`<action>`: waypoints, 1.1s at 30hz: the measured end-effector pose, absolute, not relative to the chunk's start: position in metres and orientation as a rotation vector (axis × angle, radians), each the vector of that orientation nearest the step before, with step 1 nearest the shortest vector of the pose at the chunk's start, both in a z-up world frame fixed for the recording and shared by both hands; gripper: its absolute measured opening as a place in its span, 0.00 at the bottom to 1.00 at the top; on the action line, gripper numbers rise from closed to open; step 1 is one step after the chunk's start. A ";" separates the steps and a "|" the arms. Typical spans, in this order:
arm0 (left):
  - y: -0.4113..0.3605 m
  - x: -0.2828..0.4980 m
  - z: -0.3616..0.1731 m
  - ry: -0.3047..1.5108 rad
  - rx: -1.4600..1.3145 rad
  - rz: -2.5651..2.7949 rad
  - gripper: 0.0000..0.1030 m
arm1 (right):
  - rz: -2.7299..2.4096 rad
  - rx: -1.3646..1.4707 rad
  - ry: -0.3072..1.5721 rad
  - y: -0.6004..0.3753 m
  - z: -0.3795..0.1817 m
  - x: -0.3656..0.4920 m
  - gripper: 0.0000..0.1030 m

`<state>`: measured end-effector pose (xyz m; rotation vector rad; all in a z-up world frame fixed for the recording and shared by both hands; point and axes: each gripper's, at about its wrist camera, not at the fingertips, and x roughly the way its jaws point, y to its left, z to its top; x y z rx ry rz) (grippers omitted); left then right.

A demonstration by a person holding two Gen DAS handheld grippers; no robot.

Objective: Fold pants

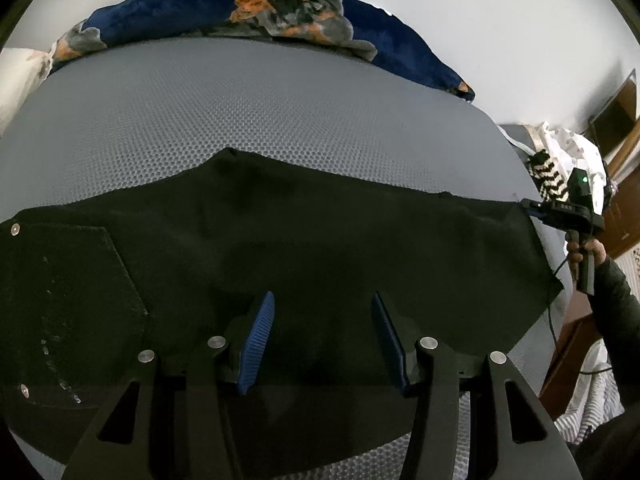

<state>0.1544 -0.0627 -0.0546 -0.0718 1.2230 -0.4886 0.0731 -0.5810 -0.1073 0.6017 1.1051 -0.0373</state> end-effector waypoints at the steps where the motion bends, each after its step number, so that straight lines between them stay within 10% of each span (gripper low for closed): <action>1: -0.063 0.155 -0.055 1.224 -0.070 -0.486 0.50 | -0.063 0.592 1.105 -0.580 -0.106 0.075 0.08; 19: -0.025 0.185 -0.074 1.127 -0.042 -0.309 0.50 | -0.364 0.509 1.012 -0.573 -0.104 0.068 0.01; 33: -0.020 0.201 -0.102 1.118 0.067 -0.278 0.50 | -0.488 0.710 1.017 -0.559 -0.058 -0.051 0.15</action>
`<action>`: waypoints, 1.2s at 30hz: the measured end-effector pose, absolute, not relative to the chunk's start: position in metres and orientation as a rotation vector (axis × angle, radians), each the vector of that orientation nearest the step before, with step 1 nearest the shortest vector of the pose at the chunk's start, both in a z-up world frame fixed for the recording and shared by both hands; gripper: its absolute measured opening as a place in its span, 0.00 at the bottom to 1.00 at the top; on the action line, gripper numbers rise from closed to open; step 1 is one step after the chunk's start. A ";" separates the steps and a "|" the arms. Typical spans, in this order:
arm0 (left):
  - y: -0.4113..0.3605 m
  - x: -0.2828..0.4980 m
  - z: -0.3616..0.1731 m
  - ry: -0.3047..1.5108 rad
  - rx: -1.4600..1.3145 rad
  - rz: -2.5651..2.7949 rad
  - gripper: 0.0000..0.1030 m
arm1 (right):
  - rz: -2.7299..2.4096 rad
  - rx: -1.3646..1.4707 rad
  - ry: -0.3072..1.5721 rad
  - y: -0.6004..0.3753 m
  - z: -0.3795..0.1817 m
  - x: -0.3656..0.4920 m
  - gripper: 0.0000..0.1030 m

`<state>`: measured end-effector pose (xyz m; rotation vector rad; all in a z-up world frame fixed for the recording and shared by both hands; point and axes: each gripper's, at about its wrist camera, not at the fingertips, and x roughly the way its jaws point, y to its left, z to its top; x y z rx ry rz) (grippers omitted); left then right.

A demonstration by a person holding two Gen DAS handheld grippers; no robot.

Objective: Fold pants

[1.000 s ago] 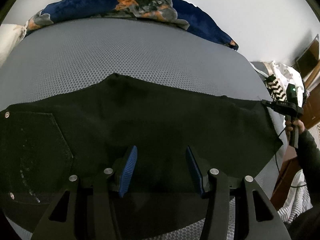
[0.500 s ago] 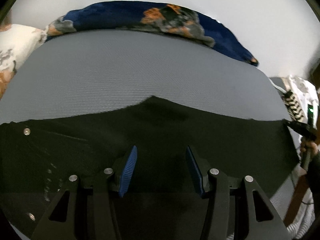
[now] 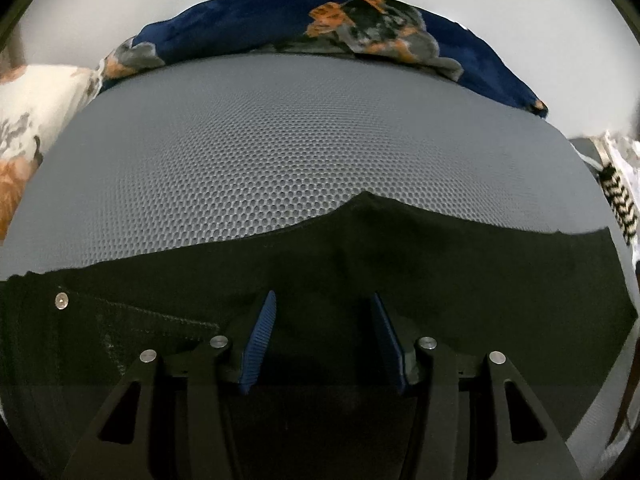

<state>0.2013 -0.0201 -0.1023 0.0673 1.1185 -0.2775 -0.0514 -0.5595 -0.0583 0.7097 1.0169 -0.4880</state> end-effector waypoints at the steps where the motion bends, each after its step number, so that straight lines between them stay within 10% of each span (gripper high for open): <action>1: -0.019 0.198 -0.100 1.116 0.059 -0.289 0.50 | -0.499 0.729 1.022 -0.557 -0.060 -0.059 0.15; 26: 0.026 0.159 -0.072 1.142 -0.027 -0.270 0.50 | -0.625 0.702 1.061 -0.517 -0.090 -0.088 0.01; 29: 0.031 0.159 -0.073 1.133 -0.058 -0.283 0.50 | -0.630 0.716 1.073 -0.521 -0.090 -0.090 0.04; 32: 0.028 0.160 -0.070 1.128 -0.032 -0.282 0.50 | -0.669 0.694 1.107 -0.523 -0.084 -0.087 0.29; 36: 0.028 0.159 -0.066 1.132 -0.041 -0.284 0.51 | -0.694 0.620 1.080 -0.516 -0.062 -0.077 0.30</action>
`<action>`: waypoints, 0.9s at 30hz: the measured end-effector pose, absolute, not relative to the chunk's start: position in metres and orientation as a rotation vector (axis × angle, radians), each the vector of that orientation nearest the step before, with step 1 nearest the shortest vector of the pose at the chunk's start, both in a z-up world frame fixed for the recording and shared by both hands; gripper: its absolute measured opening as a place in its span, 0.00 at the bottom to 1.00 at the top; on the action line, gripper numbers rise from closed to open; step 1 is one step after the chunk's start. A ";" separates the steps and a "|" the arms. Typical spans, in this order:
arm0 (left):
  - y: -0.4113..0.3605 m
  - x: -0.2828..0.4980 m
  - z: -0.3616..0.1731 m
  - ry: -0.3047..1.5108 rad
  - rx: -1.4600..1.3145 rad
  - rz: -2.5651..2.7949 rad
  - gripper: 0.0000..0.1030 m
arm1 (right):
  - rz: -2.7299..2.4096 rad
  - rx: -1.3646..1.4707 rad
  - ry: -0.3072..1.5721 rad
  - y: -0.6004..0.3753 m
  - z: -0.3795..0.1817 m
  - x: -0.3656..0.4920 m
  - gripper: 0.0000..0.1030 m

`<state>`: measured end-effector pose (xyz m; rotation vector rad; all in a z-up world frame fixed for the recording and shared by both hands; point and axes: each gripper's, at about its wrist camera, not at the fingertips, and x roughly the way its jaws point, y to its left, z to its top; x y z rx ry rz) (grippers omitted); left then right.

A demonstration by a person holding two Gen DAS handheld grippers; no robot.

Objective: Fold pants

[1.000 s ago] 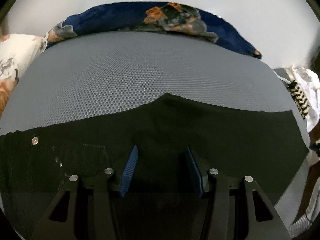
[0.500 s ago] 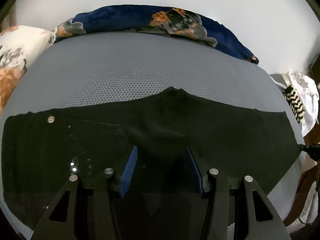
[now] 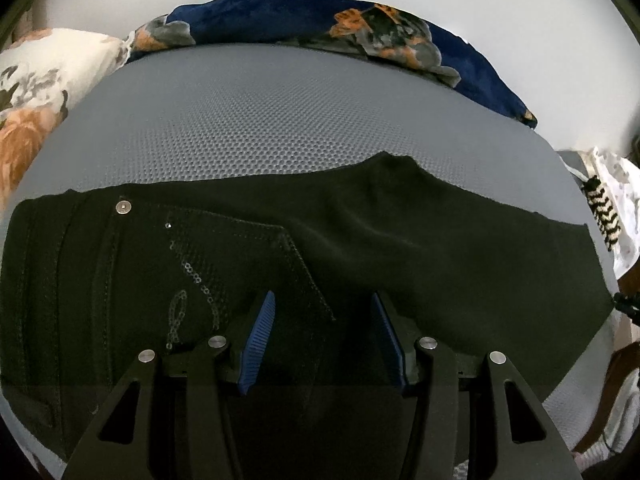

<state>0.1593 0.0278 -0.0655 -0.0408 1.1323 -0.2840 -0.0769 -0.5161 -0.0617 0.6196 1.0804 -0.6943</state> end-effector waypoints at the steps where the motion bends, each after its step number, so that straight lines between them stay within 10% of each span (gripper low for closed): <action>1: 0.028 0.160 -0.065 1.139 -0.050 -0.284 0.52 | -0.689 0.599 1.071 -0.513 -0.056 -0.071 0.30; 27: 0.099 0.145 -0.056 1.097 -0.098 -0.164 0.58 | 0.556 0.159 1.298 -0.139 -0.099 0.271 0.35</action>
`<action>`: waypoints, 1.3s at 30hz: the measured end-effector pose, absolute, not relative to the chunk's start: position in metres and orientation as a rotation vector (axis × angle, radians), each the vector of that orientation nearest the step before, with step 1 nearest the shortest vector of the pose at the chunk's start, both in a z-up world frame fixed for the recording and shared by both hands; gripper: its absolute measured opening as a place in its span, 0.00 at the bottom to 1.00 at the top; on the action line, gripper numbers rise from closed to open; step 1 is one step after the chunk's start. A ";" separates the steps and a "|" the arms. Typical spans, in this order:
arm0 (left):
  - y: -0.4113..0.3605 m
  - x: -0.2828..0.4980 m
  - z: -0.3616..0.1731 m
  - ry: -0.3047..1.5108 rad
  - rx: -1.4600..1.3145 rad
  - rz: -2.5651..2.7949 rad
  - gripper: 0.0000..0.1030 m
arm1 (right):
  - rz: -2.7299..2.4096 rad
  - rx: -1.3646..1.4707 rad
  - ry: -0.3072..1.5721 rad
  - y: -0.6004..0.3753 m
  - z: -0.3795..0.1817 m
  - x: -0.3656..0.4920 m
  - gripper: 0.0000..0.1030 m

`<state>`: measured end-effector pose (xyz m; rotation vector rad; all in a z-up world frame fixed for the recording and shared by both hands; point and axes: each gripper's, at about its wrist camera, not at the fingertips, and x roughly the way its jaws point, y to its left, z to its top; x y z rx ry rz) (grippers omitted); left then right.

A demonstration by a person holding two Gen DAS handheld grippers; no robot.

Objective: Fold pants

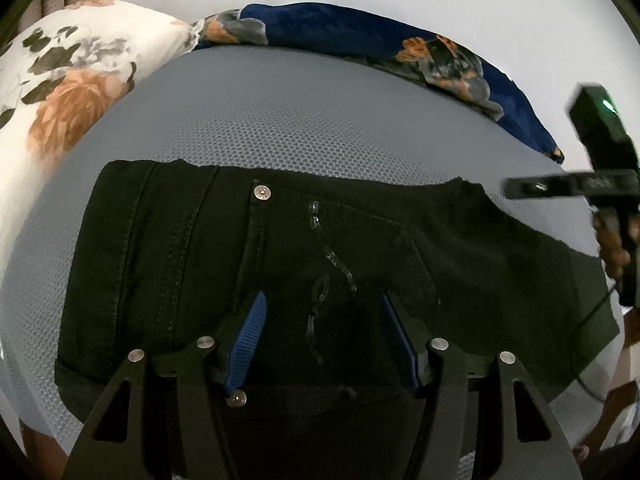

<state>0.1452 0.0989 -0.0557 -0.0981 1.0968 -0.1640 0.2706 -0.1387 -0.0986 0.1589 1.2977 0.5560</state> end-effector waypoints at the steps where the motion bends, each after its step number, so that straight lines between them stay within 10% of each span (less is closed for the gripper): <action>1: 0.099 0.145 -0.056 1.096 -0.097 -0.167 0.58 | 0.571 0.149 1.311 -0.133 -0.102 0.278 0.35; 5: 0.103 0.143 -0.056 1.093 -0.110 -0.181 0.58 | 0.618 0.138 1.348 -0.118 -0.116 0.293 0.35; 7: 0.104 0.144 -0.056 1.092 -0.122 -0.186 0.58 | 0.643 0.138 1.330 -0.112 -0.114 0.294 0.12; 14: 0.107 0.143 -0.055 1.087 -0.141 -0.198 0.58 | 0.538 0.067 1.273 -0.109 -0.120 0.297 0.07; 21: 0.100 0.142 -0.051 1.087 -0.106 -0.189 0.58 | 0.456 0.120 1.245 -0.119 -0.107 0.292 0.32; 39: -0.041 0.190 -0.055 1.042 -0.056 -0.472 0.58 | -0.038 0.135 1.158 -0.249 -0.085 0.156 0.35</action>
